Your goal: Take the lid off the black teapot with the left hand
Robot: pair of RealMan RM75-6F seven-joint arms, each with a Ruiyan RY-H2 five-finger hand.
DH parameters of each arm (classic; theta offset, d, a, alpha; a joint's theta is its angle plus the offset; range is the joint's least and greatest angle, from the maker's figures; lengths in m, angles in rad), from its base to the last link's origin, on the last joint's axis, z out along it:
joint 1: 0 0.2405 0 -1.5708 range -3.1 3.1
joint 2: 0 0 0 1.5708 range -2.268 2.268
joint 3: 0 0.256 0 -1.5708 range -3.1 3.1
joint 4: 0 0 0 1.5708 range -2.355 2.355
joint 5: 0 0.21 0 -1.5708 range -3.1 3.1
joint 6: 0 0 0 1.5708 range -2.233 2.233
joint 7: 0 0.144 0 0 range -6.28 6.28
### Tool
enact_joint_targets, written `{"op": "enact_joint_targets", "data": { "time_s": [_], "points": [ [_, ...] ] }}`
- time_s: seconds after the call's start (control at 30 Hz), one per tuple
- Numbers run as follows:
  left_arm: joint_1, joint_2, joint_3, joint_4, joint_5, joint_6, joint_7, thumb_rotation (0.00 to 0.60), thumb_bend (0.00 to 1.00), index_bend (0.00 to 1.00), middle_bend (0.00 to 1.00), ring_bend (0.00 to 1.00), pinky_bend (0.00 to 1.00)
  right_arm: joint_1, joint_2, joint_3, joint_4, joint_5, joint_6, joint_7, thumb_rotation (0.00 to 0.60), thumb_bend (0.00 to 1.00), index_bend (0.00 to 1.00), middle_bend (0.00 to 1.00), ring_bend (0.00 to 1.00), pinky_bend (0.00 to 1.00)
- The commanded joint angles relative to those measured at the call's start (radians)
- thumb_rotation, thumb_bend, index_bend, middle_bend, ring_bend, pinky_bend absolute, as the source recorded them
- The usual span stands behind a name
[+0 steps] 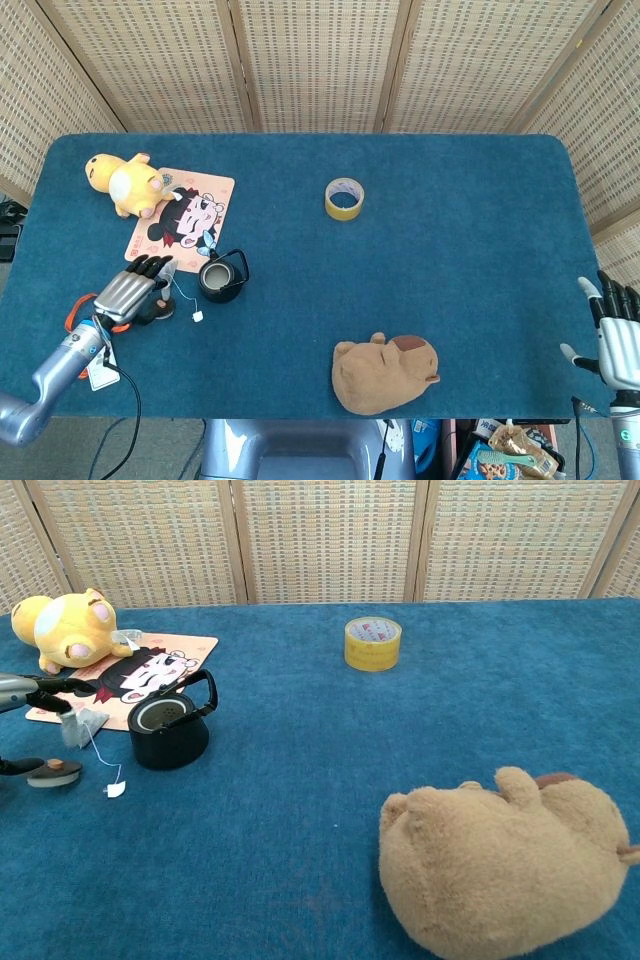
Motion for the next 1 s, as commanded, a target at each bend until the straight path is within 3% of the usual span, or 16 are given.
{"op": "enact_joint_targets", "data": {
  "time_s": [0.03, 0.1, 0.27, 0.47, 0.53, 0.73, 1.0],
  "points": [
    [0.007, 0.008, -0.004, -0.010, 0.002, 0.007, -0.025, 0.600, 0.41, 0.00, 0.00, 0.00, 0.00, 0.000, 0.000, -0.001, -0.001, -0.002, 0.000, 0.000, 0.600, 0.00, 0.00, 0.00, 0.00, 0.00],
    [0.015, 0.020, -0.007, -0.020, 0.011, 0.027, -0.048, 0.600, 0.41, 0.00, 0.00, 0.00, 0.00, 0.000, 0.001, -0.001, -0.003, -0.004, 0.000, 0.002, 0.600, 0.00, 0.00, 0.00, 0.00, 0.00],
    [0.095, 0.082, -0.040, -0.098, 0.008, 0.195, -0.124, 0.600, 0.40, 0.00, 0.00, 0.00, 0.00, -0.002, 0.007, -0.004, -0.018, -0.015, 0.007, 0.011, 0.600, 0.00, 0.00, 0.00, 0.00, 0.00],
    [0.243, 0.145, -0.079, -0.224, -0.040, 0.451, -0.064, 0.600, 0.21, 0.00, 0.00, 0.00, 0.00, -0.005, 0.015, -0.009, -0.032, -0.032, 0.018, 0.018, 0.600, 0.00, 0.00, 0.00, 0.00, 0.00],
    [0.288, 0.166, -0.078, -0.271, -0.056, 0.510, -0.028, 0.600, 0.19, 0.00, 0.00, 0.00, 0.00, -0.007, 0.017, -0.010, -0.033, -0.037, 0.022, 0.016, 0.600, 0.00, 0.00, 0.00, 0.00, 0.00],
    [0.360, 0.189, -0.063, -0.321, -0.046, 0.584, 0.011, 0.600, 0.18, 0.00, 0.00, 0.00, 0.00, -0.015, 0.011, -0.010, -0.023, -0.054, 0.057, -0.015, 0.600, 0.00, 0.00, 0.00, 0.00, 0.00],
    [0.365, 0.197, -0.065, -0.320, -0.026, 0.554, 0.009, 0.600, 0.18, 0.00, 0.00, 0.00, 0.00, -0.020, 0.013, -0.011, -0.024, -0.057, 0.065, -0.011, 0.600, 0.00, 0.00, 0.00, 0.00, 0.00]
  ]
}}
